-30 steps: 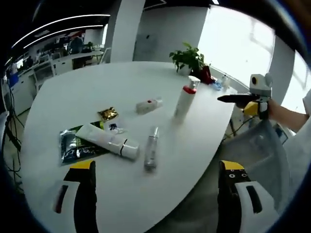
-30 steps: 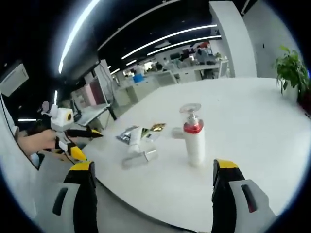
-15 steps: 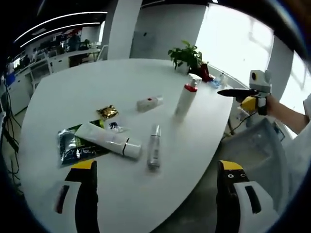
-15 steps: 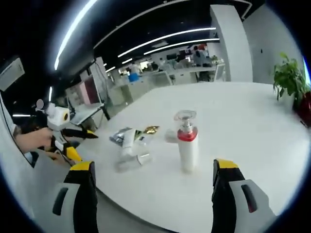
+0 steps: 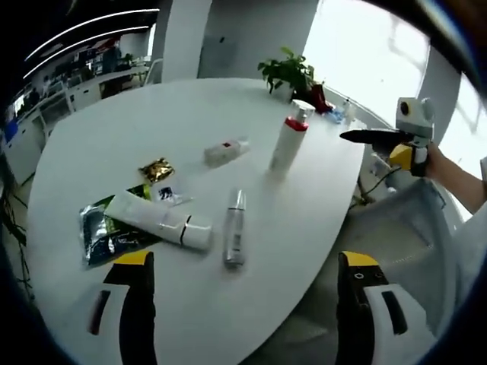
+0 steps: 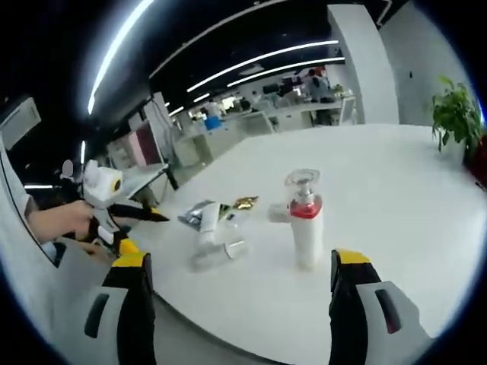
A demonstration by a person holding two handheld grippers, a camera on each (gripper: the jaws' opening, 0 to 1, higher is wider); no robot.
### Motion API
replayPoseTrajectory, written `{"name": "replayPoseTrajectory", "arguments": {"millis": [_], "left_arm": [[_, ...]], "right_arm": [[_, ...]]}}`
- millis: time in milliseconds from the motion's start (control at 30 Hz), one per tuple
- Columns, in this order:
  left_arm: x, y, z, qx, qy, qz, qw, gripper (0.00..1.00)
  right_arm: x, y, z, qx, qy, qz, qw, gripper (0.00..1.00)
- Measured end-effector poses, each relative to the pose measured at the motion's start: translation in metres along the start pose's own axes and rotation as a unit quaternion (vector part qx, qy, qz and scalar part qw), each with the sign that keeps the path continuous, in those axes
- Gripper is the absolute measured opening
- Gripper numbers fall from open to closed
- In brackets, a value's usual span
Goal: Arrange the skincare products in the storage area until every visible bottle or jar stands upright without overlapping.
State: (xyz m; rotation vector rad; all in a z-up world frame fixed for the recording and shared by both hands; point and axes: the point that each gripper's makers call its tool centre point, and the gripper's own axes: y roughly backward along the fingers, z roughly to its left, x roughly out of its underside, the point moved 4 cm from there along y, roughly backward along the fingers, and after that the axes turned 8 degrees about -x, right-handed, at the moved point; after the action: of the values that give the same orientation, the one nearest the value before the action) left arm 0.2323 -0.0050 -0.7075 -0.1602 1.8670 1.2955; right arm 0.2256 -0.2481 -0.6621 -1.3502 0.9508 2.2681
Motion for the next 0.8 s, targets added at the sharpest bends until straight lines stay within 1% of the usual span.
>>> {"name": "replayPoseTrajectory", "arguments": {"millis": [67,100,233,333,400,533,667,800], "left_arm": [[-0.004,-0.005,0.001,0.000,0.001,0.004,1.0000,0.92],[-0.004,-0.007,0.000,0.001,0.001,0.005,1.0000,0.92],[-0.003,-0.016,-0.005,0.002,-0.016,0.021,0.9996,0.90],[-0.004,-0.021,-0.009,0.007,-0.020,0.030,0.9993,0.87],[-0.006,-0.026,-0.007,0.013,-0.026,0.036,0.9989,0.85],[-0.004,-0.033,-0.017,0.022,-0.052,0.052,0.9970,0.82],[-0.005,-0.045,-0.016,0.031,-0.074,0.066,0.9945,0.74],[-0.005,-0.052,-0.020,0.036,-0.102,0.085,0.9905,0.70]], "right_arm": [[0.001,0.000,0.001,-0.006,-0.002,0.006,1.0000,0.96],[0.001,-0.001,0.000,-0.005,0.001,0.004,1.0000,0.96],[0.003,-0.004,0.001,-0.001,0.007,0.007,0.9999,0.97],[0.006,-0.005,0.003,-0.001,0.027,0.021,0.9994,0.97],[0.005,-0.005,0.004,0.000,0.030,0.019,0.9994,0.97],[0.003,-0.002,0.001,0.006,0.026,0.011,0.9996,0.97],[0.003,-0.001,0.001,0.005,0.017,0.002,0.9998,0.96],[0.003,-0.001,0.002,0.005,0.018,0.003,0.9998,0.96]]}}
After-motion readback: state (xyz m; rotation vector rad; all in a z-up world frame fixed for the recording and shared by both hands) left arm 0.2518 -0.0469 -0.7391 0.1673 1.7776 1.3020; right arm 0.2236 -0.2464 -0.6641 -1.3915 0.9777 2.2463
